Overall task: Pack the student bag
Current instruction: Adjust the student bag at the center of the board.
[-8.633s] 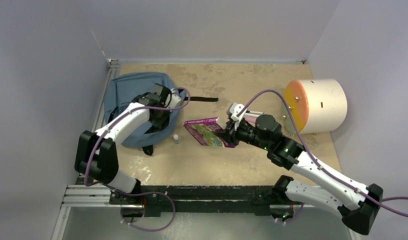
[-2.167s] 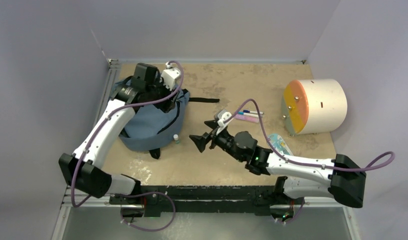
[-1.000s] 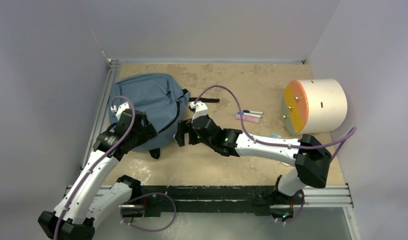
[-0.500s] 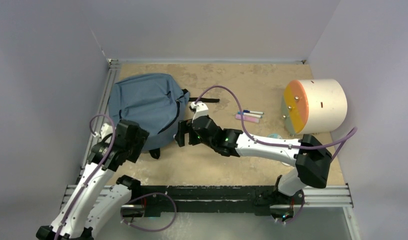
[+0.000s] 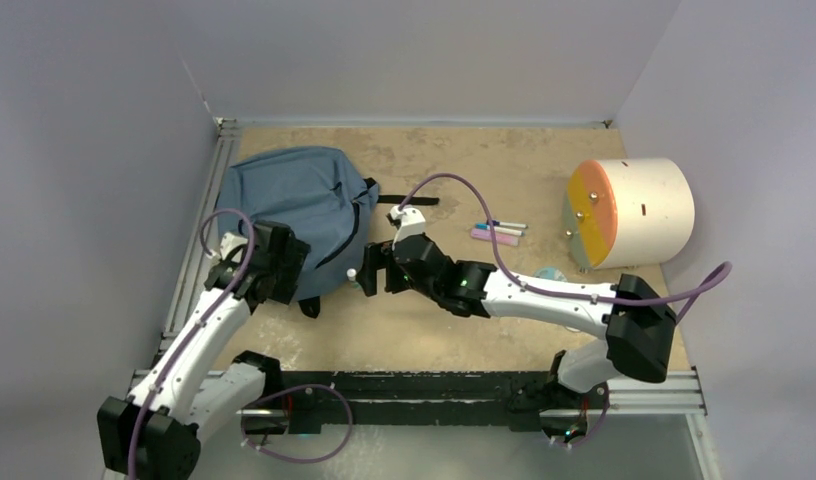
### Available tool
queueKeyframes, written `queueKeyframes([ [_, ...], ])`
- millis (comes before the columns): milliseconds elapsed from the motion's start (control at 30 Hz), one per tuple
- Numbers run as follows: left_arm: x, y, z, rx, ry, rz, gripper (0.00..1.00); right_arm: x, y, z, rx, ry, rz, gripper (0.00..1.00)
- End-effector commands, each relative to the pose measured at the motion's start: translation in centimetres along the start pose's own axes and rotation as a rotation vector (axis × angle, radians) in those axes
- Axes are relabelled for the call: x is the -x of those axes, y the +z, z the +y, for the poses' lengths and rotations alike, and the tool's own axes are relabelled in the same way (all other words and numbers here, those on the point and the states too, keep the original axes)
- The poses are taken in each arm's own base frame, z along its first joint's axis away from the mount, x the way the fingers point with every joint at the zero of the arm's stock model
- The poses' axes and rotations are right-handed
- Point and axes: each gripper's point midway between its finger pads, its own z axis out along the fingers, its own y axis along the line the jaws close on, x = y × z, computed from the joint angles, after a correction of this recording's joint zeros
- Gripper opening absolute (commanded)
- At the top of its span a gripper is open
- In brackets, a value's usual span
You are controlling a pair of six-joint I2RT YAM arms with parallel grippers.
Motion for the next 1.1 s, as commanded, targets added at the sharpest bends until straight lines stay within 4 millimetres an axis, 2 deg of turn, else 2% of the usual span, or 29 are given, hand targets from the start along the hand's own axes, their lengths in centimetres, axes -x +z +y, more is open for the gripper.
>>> queueKeyframes([
  [0,-0.2,2.6,-2.1,-0.066,-0.027,0.037,0.81,1.1,-0.9,0.3,0.010,0.016,-0.040,0.90],
  [133,-0.2,4.5,-2.5,-0.055,-0.038,0.067,0.79,1.1,-1.1,0.1,0.009,0.015,-0.038,0.90],
  [200,-0.5,5.1,-2.4,-0.059,-0.037,0.078,0.53,1.0,-1.2,0.0,0.008,0.014,-0.037,0.90],
  [267,-0.5,5.2,-2.6,-0.081,-0.041,0.078,0.19,1.0,-1.3,0.0,0.006,0.014,-0.037,0.90],
  [300,-0.2,5.2,-2.7,-0.088,-0.037,0.067,0.06,1.0,-1.4,0.0,0.008,0.014,-0.038,0.90],
  [333,0.1,5.1,-2.8,-0.093,-0.029,0.052,0.00,1.0,-1.4,-0.1,0.006,0.014,-0.038,0.90],
  [500,4.1,3.3,-5.8,-0.115,0.100,-0.093,0.00,1.3,-1.9,-0.2,0.004,0.016,-0.050,0.90],
  [600,7.5,1.1,-8.9,-0.112,0.215,-0.205,0.00,2.1,-2.7,-0.6,-0.011,0.029,-0.086,0.90],
  [700,10.3,-0.7,-13.8,-0.178,0.359,-0.292,0.00,2.8,-3.9,-1.0,-0.017,0.068,-0.117,0.90],
  [800,11.7,-1.4,-17.1,-0.238,0.469,-0.316,0.00,4.0,-5.7,-1.8,-0.032,0.119,-0.178,0.90],
  [900,12.7,-2.3,-21.2,-0.364,0.553,-0.335,0.00,5.1,-7.7,-2.6,-0.042,0.151,-0.243,0.89],
  [933,12.9,-2.6,-22.7,-0.405,0.596,-0.345,0.00,5.9,-8.6,-2.8,-0.038,0.165,-0.274,0.89],
  [1067,12.7,-3.3,-29.2,-0.552,0.799,-0.326,0.00,5.9,-10.4,-4.1,-0.069,0.167,-0.291,0.89],
])
